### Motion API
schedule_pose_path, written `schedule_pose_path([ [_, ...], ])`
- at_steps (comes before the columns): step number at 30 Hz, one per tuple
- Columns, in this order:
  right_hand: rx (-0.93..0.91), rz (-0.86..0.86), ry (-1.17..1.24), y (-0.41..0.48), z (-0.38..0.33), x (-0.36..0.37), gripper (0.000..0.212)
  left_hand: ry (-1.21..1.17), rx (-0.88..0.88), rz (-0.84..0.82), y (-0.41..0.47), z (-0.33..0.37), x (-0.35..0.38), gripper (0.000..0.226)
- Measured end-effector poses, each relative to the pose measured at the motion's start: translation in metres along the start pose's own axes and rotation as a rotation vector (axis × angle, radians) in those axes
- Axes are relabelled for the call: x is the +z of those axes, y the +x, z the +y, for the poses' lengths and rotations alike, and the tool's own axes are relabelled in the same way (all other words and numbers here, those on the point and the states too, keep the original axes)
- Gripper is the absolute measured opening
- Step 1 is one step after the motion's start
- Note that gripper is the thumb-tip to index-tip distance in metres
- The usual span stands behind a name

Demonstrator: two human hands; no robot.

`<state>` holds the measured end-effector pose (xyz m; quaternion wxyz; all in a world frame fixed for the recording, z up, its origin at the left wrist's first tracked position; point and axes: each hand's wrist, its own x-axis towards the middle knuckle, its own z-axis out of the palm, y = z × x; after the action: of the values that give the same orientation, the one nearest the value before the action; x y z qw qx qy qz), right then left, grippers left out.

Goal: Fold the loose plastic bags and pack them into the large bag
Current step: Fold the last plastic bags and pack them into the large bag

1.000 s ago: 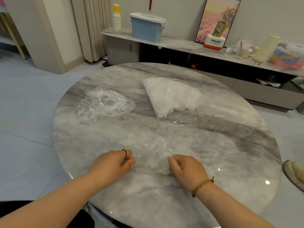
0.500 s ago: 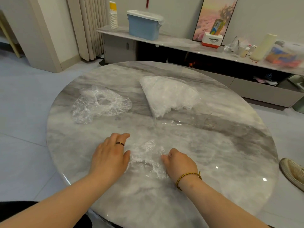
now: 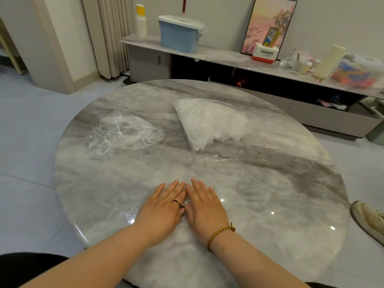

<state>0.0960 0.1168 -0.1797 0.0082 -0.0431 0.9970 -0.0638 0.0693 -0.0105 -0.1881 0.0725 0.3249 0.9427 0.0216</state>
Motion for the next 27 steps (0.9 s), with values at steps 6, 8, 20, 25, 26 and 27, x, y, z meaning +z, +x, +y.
schedule_pose_path([
  [6, -0.043, -0.174, 0.061, 0.000, 0.012, 0.000, 0.103, -0.038, -0.003, 0.022, 0.003, -0.002, 0.002, 0.117],
  [8, -0.050, -0.169, 0.064, 0.001, 0.013, 0.000, 0.104, -0.021, 0.016, 0.004, 0.005, -0.002, 0.000, 0.119],
  [20, -0.066, -0.037, 0.156, -0.002, 0.013, -0.008, 0.096, -0.160, -0.021, -0.040, 0.008, -0.006, -0.009, 0.083],
  [25, -0.334, 0.063, 0.209, -0.007, 0.020, -0.029, 0.035, -0.155, -0.042, 0.031, 0.005, -0.020, -0.030, 0.036],
  [26, -0.345, -0.020, 0.177, -0.009, 0.019, -0.034, 0.042, -0.151, -0.057, 0.035, 0.004, -0.023, -0.031, 0.035],
  [27, -0.362, -0.081, 0.127, -0.011, 0.019, -0.039, 0.048, -0.154, -0.074, 0.037, 0.003, -0.025, -0.032, 0.033],
])
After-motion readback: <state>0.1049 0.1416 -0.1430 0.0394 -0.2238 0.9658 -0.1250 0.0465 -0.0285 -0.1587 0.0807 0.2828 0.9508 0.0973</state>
